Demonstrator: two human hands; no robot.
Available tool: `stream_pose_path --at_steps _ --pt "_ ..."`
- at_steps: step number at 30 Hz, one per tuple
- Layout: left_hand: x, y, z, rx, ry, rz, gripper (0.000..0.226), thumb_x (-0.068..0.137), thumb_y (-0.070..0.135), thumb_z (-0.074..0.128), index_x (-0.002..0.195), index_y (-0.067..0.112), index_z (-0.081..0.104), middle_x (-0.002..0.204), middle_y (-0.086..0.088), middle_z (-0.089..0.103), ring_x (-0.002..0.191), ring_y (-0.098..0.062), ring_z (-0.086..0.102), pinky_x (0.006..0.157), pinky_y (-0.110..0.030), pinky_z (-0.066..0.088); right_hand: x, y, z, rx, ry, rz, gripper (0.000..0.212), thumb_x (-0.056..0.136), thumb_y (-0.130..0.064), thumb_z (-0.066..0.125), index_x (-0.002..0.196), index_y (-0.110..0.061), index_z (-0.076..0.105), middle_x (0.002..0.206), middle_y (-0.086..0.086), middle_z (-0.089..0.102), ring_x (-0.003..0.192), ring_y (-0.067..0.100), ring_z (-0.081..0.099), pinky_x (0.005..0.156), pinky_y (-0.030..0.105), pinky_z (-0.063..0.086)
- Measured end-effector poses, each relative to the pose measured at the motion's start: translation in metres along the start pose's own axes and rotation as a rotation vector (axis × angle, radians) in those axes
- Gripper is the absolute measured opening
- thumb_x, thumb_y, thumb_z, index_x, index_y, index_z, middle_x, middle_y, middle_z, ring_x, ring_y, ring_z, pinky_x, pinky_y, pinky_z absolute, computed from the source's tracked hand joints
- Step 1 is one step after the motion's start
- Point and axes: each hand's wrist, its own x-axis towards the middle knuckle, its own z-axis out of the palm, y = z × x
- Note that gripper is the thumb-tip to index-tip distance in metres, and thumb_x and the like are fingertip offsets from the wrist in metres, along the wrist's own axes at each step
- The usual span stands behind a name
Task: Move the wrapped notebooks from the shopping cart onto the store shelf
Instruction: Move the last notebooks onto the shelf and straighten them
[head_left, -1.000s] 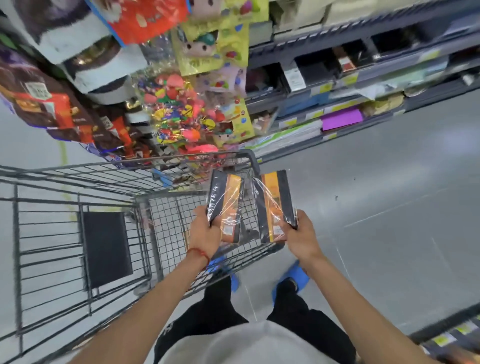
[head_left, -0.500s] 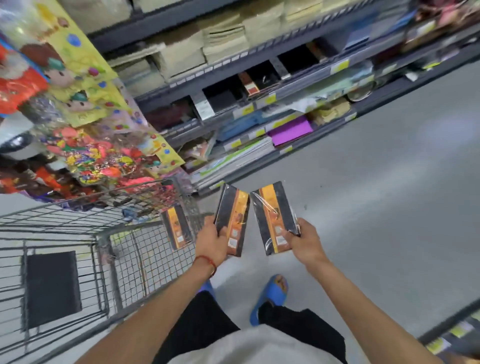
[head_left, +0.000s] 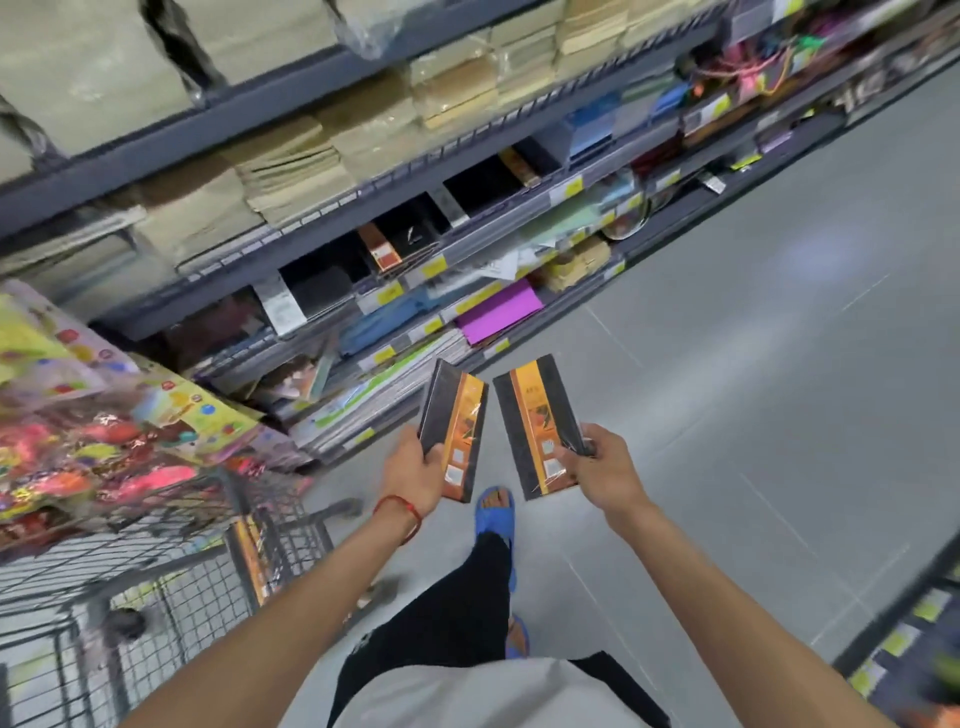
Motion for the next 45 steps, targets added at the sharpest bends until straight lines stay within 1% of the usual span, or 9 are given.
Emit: stream_pose_path --at_steps 8,11,16,26,31,34,37,43,45 --pt "0.11 0.081 0.023 -0.002 0.032 -0.017 0.021 0.096 0.025 0.056 0.115 0.016 0.055 0.1 -0.001 0.067 0.09 -0.024 0.063 0.08 -0.038 0.051 0.118 -0.074 -0.038 -0.024 -0.008 0.009 0.016 0.095 -0.006 0.065 0.104 -0.019 0.067 0.097 0.003 0.076 0.09 0.021 0.074 0.079 0.035 0.062" --pt "0.143 0.113 0.023 0.014 0.027 0.006 0.023 0.095 0.025 0.057 0.117 0.018 0.057 0.094 0.003 0.064 0.081 -0.02 0.059 0.07 -0.031 0.046 0.157 -0.104 -0.048 -0.025 -0.026 0.015 0.017 0.098 -0.007 0.06 0.112 -0.015 0.064 0.102 0.004 0.074 0.091 0.018 0.073 0.07 0.024 0.057" --pt "0.188 0.157 0.034 -0.038 0.074 -0.017 0.022 0.094 0.028 0.06 0.115 0.02 0.059 0.093 0.002 0.069 0.082 -0.017 0.064 0.07 -0.032 0.051 0.218 -0.141 -0.068 0.003 -0.088 0.011 0.017 0.098 -0.004 0.057 0.113 -0.01 0.062 0.104 0.007 0.072 0.094 0.024 0.072 0.083 0.036 0.059" --pt "0.243 0.239 0.095 -0.12 0.283 -0.213 0.023 0.094 0.019 0.059 0.117 0.013 0.06 0.095 -0.004 0.065 0.088 -0.028 0.061 0.071 -0.03 0.042 0.355 -0.197 -0.127 -0.154 -0.326 -0.044 0.026 0.097 0.003 0.052 0.095 -0.02 0.065 0.088 -0.003 0.072 0.079 0.012 0.069 0.064 0.018 0.051" --pt "0.257 0.275 0.124 -0.303 0.369 -0.309 0.02 0.091 0.025 0.062 0.108 0.014 0.062 0.099 -0.004 0.069 0.093 -0.028 0.065 0.082 -0.041 0.053 0.411 -0.224 -0.143 -0.255 -0.443 -0.051 0.022 0.099 0.0 0.054 0.111 -0.012 0.067 0.091 -0.005 0.071 0.072 0.0 0.066 0.064 0.016 0.048" --pt "0.277 0.255 0.141 -0.445 0.412 -0.348 0.025 0.081 0.034 0.062 0.104 0.024 0.065 0.1 -0.004 0.074 0.095 -0.027 0.069 0.088 -0.051 0.055 0.435 -0.237 -0.137 -0.267 -0.475 -0.051 0.021 0.099 -0.001 0.055 0.105 -0.016 0.068 0.095 -0.001 0.07 0.081 0.008 0.063 0.07 0.021 0.05" --pt "0.284 0.27 0.141 -0.548 0.457 -0.384 0.015 0.088 0.021 0.066 0.102 0.024 0.063 0.1 -0.005 0.074 0.096 -0.028 0.07 0.091 -0.052 0.055 0.457 -0.24 -0.122 -0.257 -0.467 -0.041 0.017 0.097 -0.003 0.059 0.104 -0.015 0.068 0.103 0.01 0.071 0.088 0.016 0.061 0.09 0.039 0.053" --pt "0.305 0.27 0.145 -0.645 0.44 -0.389 0.015 0.096 0.011 0.06 0.107 0.02 0.061 0.103 -0.004 0.073 0.097 -0.023 0.07 0.091 -0.039 0.056 0.485 -0.242 -0.096 -0.025 -0.476 0.16 0.034 0.099 -0.003 0.058 0.132 -0.013 0.056 0.117 0.006 0.071 0.101 0.02 0.071 0.075 0.031 0.061" --pt "0.308 0.263 0.15 -0.664 0.433 -0.387 0.015 0.096 0.012 0.06 0.109 0.018 0.062 0.104 -0.004 0.073 0.094 -0.021 0.071 0.089 -0.038 0.057 0.488 -0.24 -0.098 -0.068 -0.482 0.132 0.049 0.093 -0.002 0.066 0.138 -0.01 0.049 0.122 0.01 0.069 0.106 0.023 0.071 0.083 0.036 0.061"
